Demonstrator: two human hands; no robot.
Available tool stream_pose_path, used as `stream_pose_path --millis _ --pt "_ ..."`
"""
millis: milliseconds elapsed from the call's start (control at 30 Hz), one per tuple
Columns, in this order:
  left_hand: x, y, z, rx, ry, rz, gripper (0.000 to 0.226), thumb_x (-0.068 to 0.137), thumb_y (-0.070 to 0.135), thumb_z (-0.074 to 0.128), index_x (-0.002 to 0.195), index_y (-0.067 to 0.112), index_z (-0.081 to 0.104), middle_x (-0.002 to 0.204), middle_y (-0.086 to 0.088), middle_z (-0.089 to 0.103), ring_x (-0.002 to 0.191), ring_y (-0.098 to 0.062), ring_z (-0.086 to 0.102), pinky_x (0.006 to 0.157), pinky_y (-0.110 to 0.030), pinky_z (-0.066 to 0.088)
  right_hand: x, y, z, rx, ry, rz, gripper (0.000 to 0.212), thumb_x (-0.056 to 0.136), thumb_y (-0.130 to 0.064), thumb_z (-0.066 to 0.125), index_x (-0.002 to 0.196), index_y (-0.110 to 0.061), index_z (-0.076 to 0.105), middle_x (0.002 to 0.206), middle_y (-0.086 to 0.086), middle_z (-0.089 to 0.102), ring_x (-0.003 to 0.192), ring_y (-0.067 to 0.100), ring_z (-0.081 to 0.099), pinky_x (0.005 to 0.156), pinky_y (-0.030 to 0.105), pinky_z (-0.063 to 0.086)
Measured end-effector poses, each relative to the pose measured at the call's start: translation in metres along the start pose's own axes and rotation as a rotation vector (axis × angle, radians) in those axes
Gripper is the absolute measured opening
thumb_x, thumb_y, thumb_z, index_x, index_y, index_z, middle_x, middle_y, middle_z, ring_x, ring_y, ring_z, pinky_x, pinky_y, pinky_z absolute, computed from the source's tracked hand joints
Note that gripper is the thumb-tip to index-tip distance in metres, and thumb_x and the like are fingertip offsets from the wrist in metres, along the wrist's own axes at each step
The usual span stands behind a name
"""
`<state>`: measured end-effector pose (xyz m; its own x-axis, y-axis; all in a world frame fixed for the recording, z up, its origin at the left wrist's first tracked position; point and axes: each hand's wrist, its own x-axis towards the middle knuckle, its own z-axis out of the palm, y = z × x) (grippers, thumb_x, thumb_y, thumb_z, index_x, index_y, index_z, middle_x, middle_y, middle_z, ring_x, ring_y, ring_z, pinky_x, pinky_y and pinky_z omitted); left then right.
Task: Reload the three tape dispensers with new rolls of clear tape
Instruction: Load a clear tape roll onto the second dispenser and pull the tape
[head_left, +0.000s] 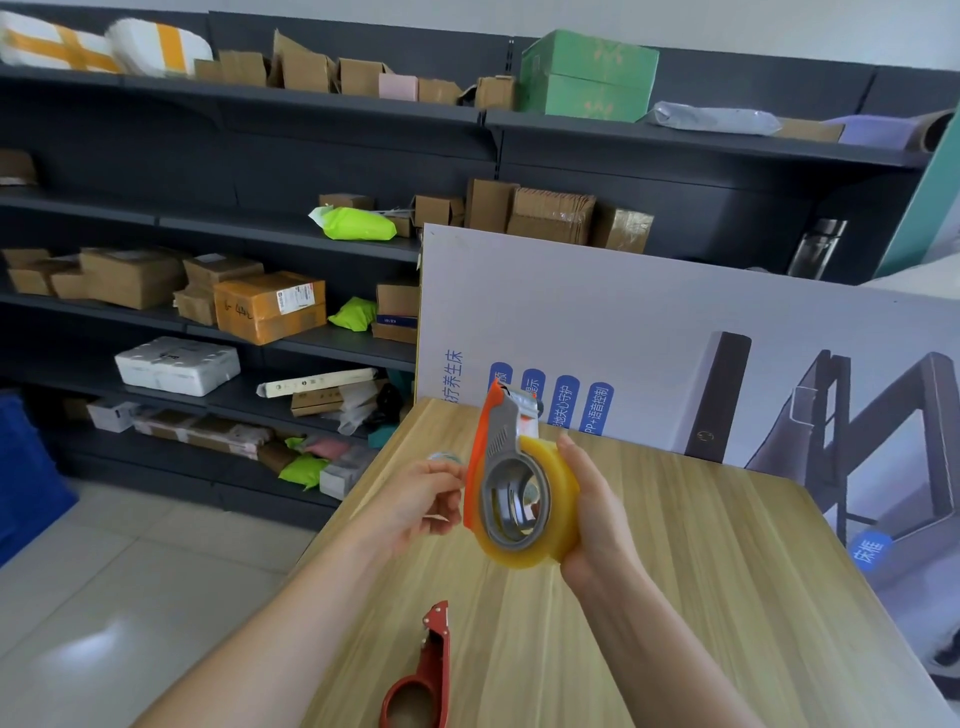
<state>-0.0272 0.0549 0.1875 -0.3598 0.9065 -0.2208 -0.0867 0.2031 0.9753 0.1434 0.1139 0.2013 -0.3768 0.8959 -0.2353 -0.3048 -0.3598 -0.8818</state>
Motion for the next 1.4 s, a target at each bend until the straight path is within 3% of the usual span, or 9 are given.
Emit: stream_pose_path --millis 133,267,600,733,900,1067,1233,1333,1400 --pt "-0.003 -0.008 0.012 -0.055 0.001 -0.009 0.028 0.094 0.006 0.046 0.080 0.015 0.067 0.056 0.002 0.056 0.052 -0.012 0.056 0.055 -0.026 0.045 0.001 0.002 -0.002 -0.010 0.030 0.000 0.036 0.074 -0.048 0.076 0.091 -0.016 0.073 0.085 0.009 0.078 0.081 0.027 0.073 0.084 0.047 0.058" --pt "-0.005 -0.016 0.025 -0.116 0.052 0.011 0.031 0.099 0.017 0.046 0.078 0.018 0.068 0.061 0.004 0.066 0.060 -0.011 0.058 0.058 -0.028 0.045 0.002 0.001 -0.005 0.001 0.051 -0.015 0.036 0.075 -0.048 0.075 0.094 -0.017 0.071 0.079 0.005 0.077 0.074 0.022 0.074 0.074 0.040 0.058" --pt "-0.007 -0.042 0.058 -0.107 0.156 0.013 0.019 0.094 0.023 0.058 0.104 0.017 0.073 0.082 0.006 0.070 0.081 -0.011 0.059 0.070 -0.027 0.044 -0.003 0.006 -0.021 -0.008 0.115 -0.004 0.030 0.079 -0.045 0.071 0.095 -0.019 0.068 0.079 0.005 0.078 0.074 0.024 0.074 0.066 0.037 0.058" --pt "-0.009 -0.056 0.068 -0.042 0.147 -0.009 0.017 0.094 0.020 0.058 0.093 0.012 0.073 0.079 -0.002 0.065 0.077 -0.015 0.054 0.065 -0.025 0.040 -0.007 0.015 -0.033 -0.020 0.147 0.043 0.029 0.079 -0.041 0.066 0.100 -0.020 0.062 0.092 0.012 0.073 0.085 0.030 0.070 0.077 0.043 0.057" --pt "-0.011 -0.088 0.078 0.001 0.097 -0.151 0.018 0.094 0.016 0.056 0.082 0.008 0.067 0.073 -0.010 0.053 0.064 -0.018 0.043 0.054 -0.024 0.033 -0.009 0.036 -0.053 -0.056 0.174 0.159 0.031 0.081 -0.034 0.057 0.106 -0.016 0.060 0.098 0.015 0.068 0.093 0.035 0.066 0.093 0.052 0.051" --pt "-0.016 -0.128 0.092 -0.102 0.060 -0.422 0.024 0.094 0.013 0.056 0.072 0.008 0.061 0.060 -0.007 0.053 0.054 -0.018 0.045 0.051 -0.025 0.035 -0.011 0.061 -0.079 -0.148 0.220 0.277 0.018 0.085 -0.032 0.058 0.093 -0.016 0.061 0.088 0.011 0.066 0.082 0.029 0.064 0.080 0.042 0.052" --pt "-0.026 -0.167 0.102 -0.131 0.001 -0.601 0.026 0.091 0.031 0.063 0.078 0.008 0.064 0.063 -0.007 0.062 0.060 -0.021 0.055 0.056 -0.028 0.040 -0.015 0.093 -0.107 -0.187 0.265 0.379 0.016 0.087 -0.030 0.061 0.088 -0.015 0.060 0.081 0.009 0.066 0.080 0.029 0.064 0.080 0.043 0.051" --pt "-0.031 -0.188 0.108 -0.134 -0.018 -0.680 0.024 0.090 0.029 0.064 0.079 0.009 0.061 0.066 -0.007 0.059 0.062 -0.020 0.054 0.058 -0.028 0.040 -0.019 0.111 -0.120 -0.187 0.288 0.444 0.016 0.088 -0.029 0.062 0.085 -0.013 0.062 0.065 0.006 0.070 0.070 0.026 0.064 0.068 0.038 0.051" --pt "-0.035 -0.204 0.111 -0.124 -0.022 -0.733 0.021 0.091 0.027 0.063 0.080 0.009 0.062 0.068 -0.006 0.059 0.065 -0.020 0.055 0.059 -0.029 0.042 -0.021 0.124 -0.128 -0.193 0.306 0.478 0.016 0.087 -0.028 0.063 0.086 -0.011 0.061 0.069 0.009 0.067 0.067 0.026 0.064 0.064 0.036 0.051"
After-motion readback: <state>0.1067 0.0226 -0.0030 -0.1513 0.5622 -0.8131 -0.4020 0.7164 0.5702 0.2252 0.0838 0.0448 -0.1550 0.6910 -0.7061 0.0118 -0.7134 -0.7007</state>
